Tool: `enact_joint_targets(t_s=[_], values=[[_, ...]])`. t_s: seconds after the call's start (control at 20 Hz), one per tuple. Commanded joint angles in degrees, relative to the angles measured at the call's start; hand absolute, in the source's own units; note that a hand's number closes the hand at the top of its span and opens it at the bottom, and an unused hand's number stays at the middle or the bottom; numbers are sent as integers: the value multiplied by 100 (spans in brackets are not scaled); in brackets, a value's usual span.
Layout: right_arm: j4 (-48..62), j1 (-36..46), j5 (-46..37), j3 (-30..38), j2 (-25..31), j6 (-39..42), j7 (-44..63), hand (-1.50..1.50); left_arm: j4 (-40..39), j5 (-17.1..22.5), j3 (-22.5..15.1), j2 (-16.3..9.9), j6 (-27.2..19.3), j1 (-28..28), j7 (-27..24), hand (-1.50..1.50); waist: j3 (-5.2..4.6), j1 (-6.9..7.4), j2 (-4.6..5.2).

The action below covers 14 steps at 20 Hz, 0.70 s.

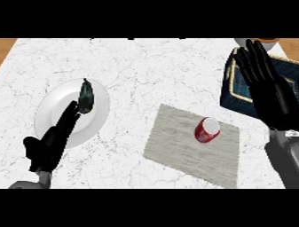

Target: Pick the can from the placemat and place it in the basket

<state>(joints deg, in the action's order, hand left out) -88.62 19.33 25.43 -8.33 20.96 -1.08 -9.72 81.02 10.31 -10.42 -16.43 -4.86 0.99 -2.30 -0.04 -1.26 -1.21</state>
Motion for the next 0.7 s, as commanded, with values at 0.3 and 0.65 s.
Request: enact_joint_targets(t_s=[0.3, 0.65], values=[[158, 1137, -51, -998, 139, 1906, 154, 150, -706, 171, 183, -215, 75, -437, 1027, 0, 0, 529, 156], [17, 445, -2175, -2491, -1095, -41, 230, -150, -382, 201, 268, -217, -161, -599, 1519, 0, 1, 178, 83]])
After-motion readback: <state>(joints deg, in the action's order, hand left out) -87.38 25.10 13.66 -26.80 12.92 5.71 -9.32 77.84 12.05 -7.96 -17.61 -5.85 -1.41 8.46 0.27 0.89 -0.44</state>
